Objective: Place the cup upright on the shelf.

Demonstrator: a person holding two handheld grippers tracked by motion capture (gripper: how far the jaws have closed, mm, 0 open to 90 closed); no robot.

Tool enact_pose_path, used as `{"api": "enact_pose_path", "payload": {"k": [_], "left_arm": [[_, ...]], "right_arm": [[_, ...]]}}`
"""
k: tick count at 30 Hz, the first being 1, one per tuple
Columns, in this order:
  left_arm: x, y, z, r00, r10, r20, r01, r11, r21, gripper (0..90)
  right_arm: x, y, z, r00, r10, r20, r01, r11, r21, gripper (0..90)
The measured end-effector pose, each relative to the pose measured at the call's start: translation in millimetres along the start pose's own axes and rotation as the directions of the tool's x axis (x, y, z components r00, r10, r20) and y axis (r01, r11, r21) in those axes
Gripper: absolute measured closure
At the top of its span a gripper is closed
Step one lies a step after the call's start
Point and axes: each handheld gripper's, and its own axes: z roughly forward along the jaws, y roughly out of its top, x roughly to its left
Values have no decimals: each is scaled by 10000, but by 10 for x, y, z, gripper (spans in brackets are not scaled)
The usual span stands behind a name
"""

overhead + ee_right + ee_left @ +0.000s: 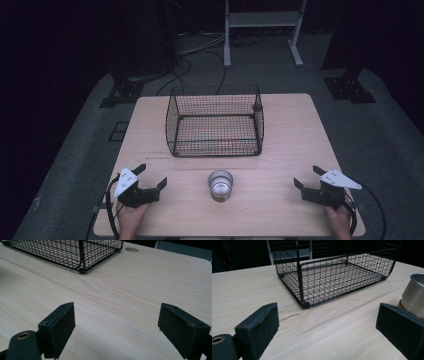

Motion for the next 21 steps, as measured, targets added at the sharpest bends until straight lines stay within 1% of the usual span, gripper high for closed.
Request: {"api": "enact_pose_path", "payload": {"k": [1,2,11,17,21], "left_arm": [[0,0,0,10000,0,0,0,10000,0,31],[-19,6,7,9999,25,124,-24,10000,-7,30],[-82,50,40,9990,163,427,-159,9998,-81,24],[-125,105,67,9967,203,790,-189,9997,-173,24],[-157,140,91,9945,358,987,-348,9993,-122,21]], "right_arm": [[0,0,0,10000,0,0,0,10000,0,135],[1,0,0,10000,-13,4,13,10000,-2,135],[3,0,2,10000,-32,9,32,10000,2,136],[6,1,3,10000,-73,26,73,10000,21,135],[6,1,4,10000,-81,13,81,10000,20,135]]}}
